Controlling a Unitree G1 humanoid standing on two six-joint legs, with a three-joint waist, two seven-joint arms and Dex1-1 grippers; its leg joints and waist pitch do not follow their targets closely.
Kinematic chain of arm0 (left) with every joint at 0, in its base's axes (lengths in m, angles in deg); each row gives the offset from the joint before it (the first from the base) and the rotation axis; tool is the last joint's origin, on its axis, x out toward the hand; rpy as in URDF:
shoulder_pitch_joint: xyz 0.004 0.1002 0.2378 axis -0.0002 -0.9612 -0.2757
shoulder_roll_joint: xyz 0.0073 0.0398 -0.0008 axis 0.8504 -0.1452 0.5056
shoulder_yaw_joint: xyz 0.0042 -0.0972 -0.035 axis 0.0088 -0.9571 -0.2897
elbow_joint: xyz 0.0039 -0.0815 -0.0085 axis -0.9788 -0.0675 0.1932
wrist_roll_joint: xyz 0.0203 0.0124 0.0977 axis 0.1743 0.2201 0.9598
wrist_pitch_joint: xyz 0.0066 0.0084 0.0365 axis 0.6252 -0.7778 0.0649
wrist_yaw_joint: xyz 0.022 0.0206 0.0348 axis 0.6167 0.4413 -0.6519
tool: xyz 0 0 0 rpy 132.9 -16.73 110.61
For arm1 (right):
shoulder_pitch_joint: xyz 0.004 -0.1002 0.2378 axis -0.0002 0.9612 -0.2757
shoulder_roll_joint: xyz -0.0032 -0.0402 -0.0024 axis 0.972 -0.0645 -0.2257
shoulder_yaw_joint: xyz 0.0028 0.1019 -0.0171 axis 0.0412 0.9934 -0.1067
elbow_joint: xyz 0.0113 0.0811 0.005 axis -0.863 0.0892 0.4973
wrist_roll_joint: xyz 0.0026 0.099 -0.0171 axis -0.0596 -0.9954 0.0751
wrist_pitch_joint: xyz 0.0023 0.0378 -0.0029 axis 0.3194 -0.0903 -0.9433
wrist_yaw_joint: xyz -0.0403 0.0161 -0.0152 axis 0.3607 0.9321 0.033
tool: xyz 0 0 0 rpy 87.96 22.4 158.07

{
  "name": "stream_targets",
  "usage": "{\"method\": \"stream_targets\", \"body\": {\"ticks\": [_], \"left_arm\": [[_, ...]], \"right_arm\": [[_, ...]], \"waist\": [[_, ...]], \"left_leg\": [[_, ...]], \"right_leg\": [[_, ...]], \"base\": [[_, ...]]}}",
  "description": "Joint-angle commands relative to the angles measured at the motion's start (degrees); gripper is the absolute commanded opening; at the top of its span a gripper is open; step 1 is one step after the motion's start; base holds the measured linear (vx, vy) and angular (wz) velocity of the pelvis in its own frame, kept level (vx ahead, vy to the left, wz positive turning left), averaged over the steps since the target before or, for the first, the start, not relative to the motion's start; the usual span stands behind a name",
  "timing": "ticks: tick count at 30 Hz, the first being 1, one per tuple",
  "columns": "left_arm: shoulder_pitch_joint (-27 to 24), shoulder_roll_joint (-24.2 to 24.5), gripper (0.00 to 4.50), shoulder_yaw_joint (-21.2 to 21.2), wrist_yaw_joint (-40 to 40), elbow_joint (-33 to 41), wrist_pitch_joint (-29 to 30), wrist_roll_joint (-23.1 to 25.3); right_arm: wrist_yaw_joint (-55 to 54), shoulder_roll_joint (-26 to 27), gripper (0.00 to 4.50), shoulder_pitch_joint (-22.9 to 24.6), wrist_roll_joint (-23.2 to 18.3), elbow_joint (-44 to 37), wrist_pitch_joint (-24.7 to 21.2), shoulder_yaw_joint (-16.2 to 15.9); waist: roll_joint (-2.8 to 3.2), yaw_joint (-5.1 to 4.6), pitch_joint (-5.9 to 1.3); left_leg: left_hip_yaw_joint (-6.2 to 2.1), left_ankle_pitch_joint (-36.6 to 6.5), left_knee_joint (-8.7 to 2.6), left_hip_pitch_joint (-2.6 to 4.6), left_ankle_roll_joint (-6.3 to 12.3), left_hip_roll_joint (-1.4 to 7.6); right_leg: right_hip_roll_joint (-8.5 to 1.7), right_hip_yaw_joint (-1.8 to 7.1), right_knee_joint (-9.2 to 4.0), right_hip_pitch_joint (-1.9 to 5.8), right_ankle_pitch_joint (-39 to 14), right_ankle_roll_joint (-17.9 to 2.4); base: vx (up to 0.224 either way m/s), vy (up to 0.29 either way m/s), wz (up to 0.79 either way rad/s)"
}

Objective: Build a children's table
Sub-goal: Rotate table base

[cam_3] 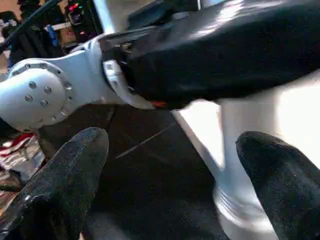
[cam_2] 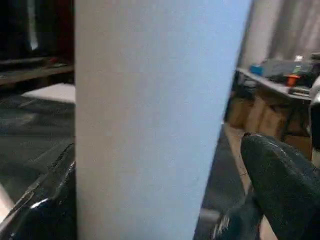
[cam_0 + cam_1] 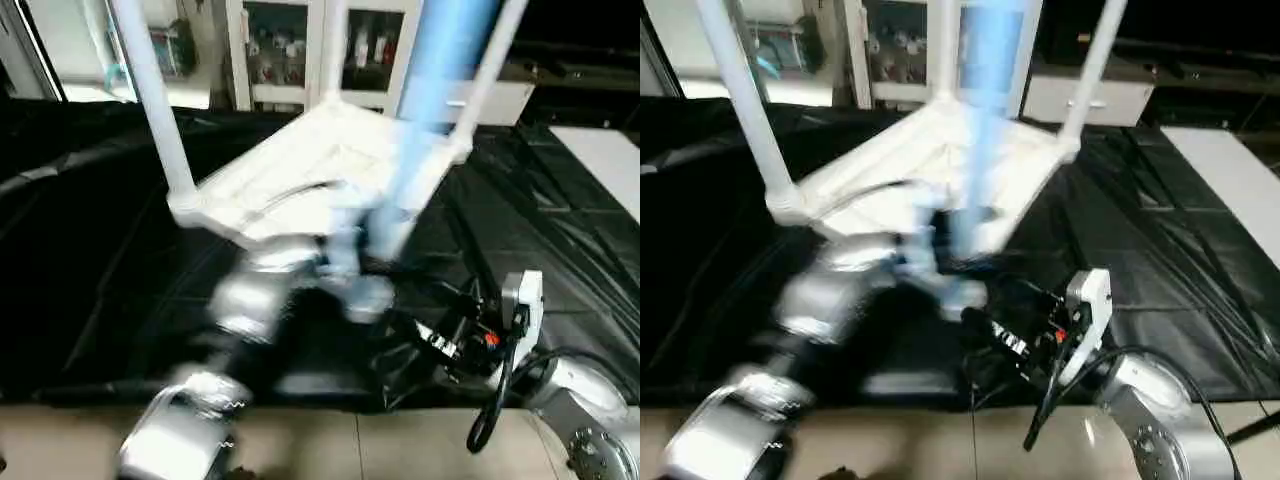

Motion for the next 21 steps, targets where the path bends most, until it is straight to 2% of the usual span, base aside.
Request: {"method": "stream_targets", "body": {"ticks": [1,2,3,4,5,6,7,8,9,10,11,12,13,15,16,18,21], "left_arm": [[2.58,-0.11,4.5,0.28,2.84,-4.05,-3.86,2.68],[2.58,-0.11,4.5,0.28,2.84,-4.05,-3.86,2.68],[3.24,0.35,4.5,0.0,3.66,-5.02,-4.4,3.27],[3.85,2.12,4.5,-0.43,4.04,-5.76,-5.24,4.51],[4.18,2.99,4.5,-0.7,4.16,-6.18,-5.68,5.12],[4.67,6.72,4.5,0.42,3.86,-6.97,-6.43,8.25],[4.67,6.72,4.5,0.42,3.86,-6.97,-6.43,8.25],[4.94,10.33,4.5,1.9,3.12,-7.57,-5.8,11.01],[5.11,12.58,4.5,2.95,2.6,-7.96,-5.21,12.77],[5.37,15.46,4.5,4.62,1.31,-8.84,-4.97,14.94],[5.58,17.77,4.5,5.96,0.43,-9.62,-4.2,16.65],[5.58,17.77,4.5,5.96,0.43,-9.62,-4.2,16.65],[6.33,20.37,4.5,7.47,-1.03,-12.25,-3.94,18.77],[7.0,21.41,4.5,8.4,-2.18,-14.96,-4.17,19.86],[7.38,21.32,4.5,8.92,-1.73,-16.71,-5.62,20.86],[7.8,20.7,4.5,9.26,-0.06,-18.6,-7.63,21.97],[8.01,20.22,4.5,9.16,0.37,-19.43,-8.43,21.94]], "right_arm": [[-0.71,-0.83,4.45,0.25,1.23,-1.69,-0.69,-0.56],[-0.71,-0.83,4.45,0.25,1.23,-1.69,-0.69,-0.56],[-0.75,-1.11,4.45,0.52,1.96,-1.93,-0.56,-0.77],[-1.4,-1.31,4.45,0.78,2.71,-2.01,-0.23,-0.66],[-1.73,-1.4,4.45,0.89,3.01,-2.01,-0.07,-0.51],[-2.58,-1.55,4.45,0.93,3.99,-1.64,0.57,-0.2],[-2.58,-1.55,4.45,0.93,3.99,-1.64,0.57,-0.2],[-3.58,-1.55,4.45,0.7,4.89,-1.11,0.97,0.11],[-4.17,-1.56,4.45,0.53,5.43,-0.73,1.2,0.34],[-4.35,-1.63,4.45,0.31,5.49,-0.62,1.07,0.49],[-4.4,-1.69,4.45,0.11,5.42,-0.67,0.9,0.58],[-4.4,-1.69,4.45,0.11,5.42,-0.67,0.9,0.58],[-4.47,-1.65,4.45,-0.38,5.58,-0.78,0.91,0.49],[-5.22,-1.11,4.45,-1.49,6.14,-0.31,1.35,0.43],[-5.66,-0.73,4.45,-2.29,6.42,0.12,1.7,0.35],[-6.07,-0.38,4.45,-3.1,6.72,0.62,2.13,0.28],[-6.21,-0.23,4.45,-3.48,6.77,0.79,2.14,0.24]], "waist": [[-0.54,-0.42,-3.93],[-0.6,-0.86,-3.96],[0.01,-0.94,-3.9],[-0.35,-1.38,-3.85],[-0.31,-1.67,-3.75],[-0.26,-1.94,-3.6],[-0.15,-2.12,-3.57],[-0.21,-2.34,-3.48],[0.01,-2.48,-3.22],[-0.03,-2.72,-3.09],[-0.25,-2.98,-3.0],[-0.06,-2.98,-2.93],[-0.04,-3.24,-2.91],[-0.38,-3.39,-2.98],[-0.14,-3.26,-3.02],[-0.08,-3.23,-3.06],[-0.26,-3.02,-2.93]], "left_leg": [[-0.27,-9.31,-3.44,-0.06,3.67,1.18],[-0.31,-8.36,-3.32,-0.21,4.52,1.14],[-0.36,-8.33,-3.35,-0.18,4.75,1.16],[-0.22,-8.75,-3.28,-0.07,5.07,1.16],[-0.2,-9.48,-3.39,-0.05,5.21,1.15],[-0.25,-10.75,-3.59,0.03,4.96,1.22],[-0.28,-11.42,-3.69,0.06,4.68,1.22],[-0.33,-12.07,-3.83,-0.04,4.34,1.18],[-0.44,-14.19,-4.26,0.1,3.2,1.24],[-0.49,-16.56,-4.35,0.39,2.1,1.28],[-0.45,-18.29,-4.38,0.59,1.51,1.24],[-0.51,-18.99,-4.44,0.72,1.29,1.24],[-0.52,-19.63,-4.44,0.74,0.98,1.17],[-0.51,-19.67,-4.44,0.68,0.87,1.16],[-0.51,-19.57,-4.47,0.85,0.74,1.21],[-0.63,-19.83,-4.55,0.88,0.37,1.48],[-0.51,-21.39,-4.51,0.95,0.26,1.48]], "right_leg": [[-2.17,1.29,-2.81,3.13,-5.69,-10.18],[-2.25,1.27,-2.59,3.33,-4.15,-10.79],[-2.29,1.24,-2.63,3.31,-4.18,-11.12],[-2.22,1.22,-2.79,3.27,-4.96,-11.33],[-2.21,1.19,-2.96,3.27,-6.88,-11.29],[-2.19,1.15,-3.32,3.16,-9.68,-10.8],[-2.15,1.15,-3.36,3.12,-11.01,-10.38],[-2.04,1.12,-3.48,3.1,-12.64,-9.56],[-2.18,1.08,-3.84,2.95,-17.45,-8.21],[-2.13,1.04,-4.2,2.61,-21.06,-7.32],[-2.14,1.12,-4.46,2.36,-23.28,-6.75],[-2.17,1.13,-4.55,2.19,-24.25,-6.55],[-2.14,1.16,-4.66,2.05,-24.91,-6.4],[-2.15,1.22,-4.57,1.99,-24.78,-6.42],[-2.29,1.26,-4.64,1.8,-24.56,-6.94],[-2.4,1.25,-4.39,1.79,-22.31,-8.28],[-2.5,1.33,-4.3,1.75,-21.72,-8.98]], "base": [[0.052,0.005,-0.02],[0.0,0.0,0.0],[0.0,0.0,0.0],[0.0,0.0,0.0],[0.0,0.0,0.0],[0.0,0.0,0.0],[0.0,0.0,0.0],[0.0,0.0,0.0],[0.0,0.0,0.0],[0.0,0.0,0.0],[0.0,0.0,0.0],[0.0,0.0,0.0],[0.0,0.0,0.0],[0.0,0.0,0.0],[0.0,0.0,0.0],[0.0,0.0,0.0],[0.0,0.0,0.0]]}}
